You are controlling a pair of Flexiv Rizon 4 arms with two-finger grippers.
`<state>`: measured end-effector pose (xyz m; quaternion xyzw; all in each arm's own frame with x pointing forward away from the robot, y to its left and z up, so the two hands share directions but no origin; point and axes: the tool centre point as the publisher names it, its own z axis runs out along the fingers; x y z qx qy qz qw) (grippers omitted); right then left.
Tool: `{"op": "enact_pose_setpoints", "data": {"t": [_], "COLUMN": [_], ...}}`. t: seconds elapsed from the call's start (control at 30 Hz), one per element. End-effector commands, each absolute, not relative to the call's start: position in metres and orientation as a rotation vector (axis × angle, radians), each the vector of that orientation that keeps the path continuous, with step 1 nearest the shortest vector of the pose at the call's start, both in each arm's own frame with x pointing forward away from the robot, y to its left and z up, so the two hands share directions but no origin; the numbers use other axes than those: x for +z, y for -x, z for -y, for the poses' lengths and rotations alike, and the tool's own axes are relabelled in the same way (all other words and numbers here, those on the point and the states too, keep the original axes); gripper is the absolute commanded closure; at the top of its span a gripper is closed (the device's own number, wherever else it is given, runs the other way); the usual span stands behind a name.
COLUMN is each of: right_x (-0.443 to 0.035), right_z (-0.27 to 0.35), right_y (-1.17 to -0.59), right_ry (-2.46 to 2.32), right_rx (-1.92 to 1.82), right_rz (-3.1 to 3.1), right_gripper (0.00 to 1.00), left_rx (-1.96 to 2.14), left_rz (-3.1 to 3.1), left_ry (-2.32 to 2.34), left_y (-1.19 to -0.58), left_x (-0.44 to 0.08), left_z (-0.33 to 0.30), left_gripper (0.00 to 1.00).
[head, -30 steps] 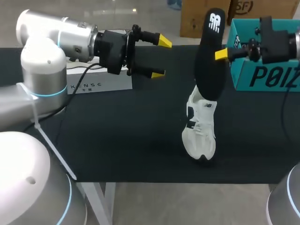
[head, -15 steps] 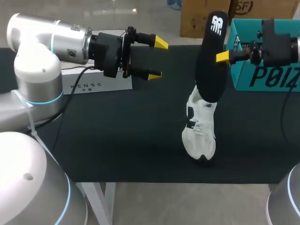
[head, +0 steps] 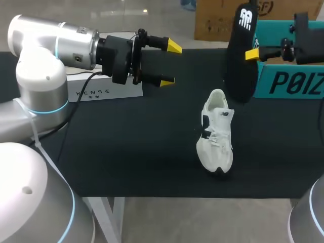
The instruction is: Take the shoe out of the shoebox, open the shoe tongue, remove and reinsert the insole, then place the shoe into the shoebox
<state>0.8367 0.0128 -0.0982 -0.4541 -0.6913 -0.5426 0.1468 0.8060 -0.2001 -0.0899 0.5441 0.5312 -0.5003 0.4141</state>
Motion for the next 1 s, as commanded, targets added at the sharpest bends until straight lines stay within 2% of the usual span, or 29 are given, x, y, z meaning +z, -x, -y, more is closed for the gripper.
{"op": "enact_pose_setpoints", "data": {"t": [0.03, 0.2, 1.0], "right_x": [-0.094, -0.096, -0.105], "right_z": [0.009, 0.021, 0.021], "right_y": [-0.869, -0.894, -0.894], "right_ry": [1.231, 1.276, 1.281], "right_rx": [-1.500, -1.460, -1.462], "right_rz": [2.036, 2.017, 2.003], "right_gripper": [1.00, 1.00, 1.00], "left_rx": [-1.256, -1.256, -1.256], "left_rz": [-1.336, -1.336, -1.336], "left_ry": [-1.371, -1.371, -1.371], "left_y": [-0.806, -0.806, -0.806], "left_x": [-0.090, -0.090, -0.090], "left_z": [0.200, 0.200, 0.200], "left_gripper": [0.00, 0.00, 0.00]}}
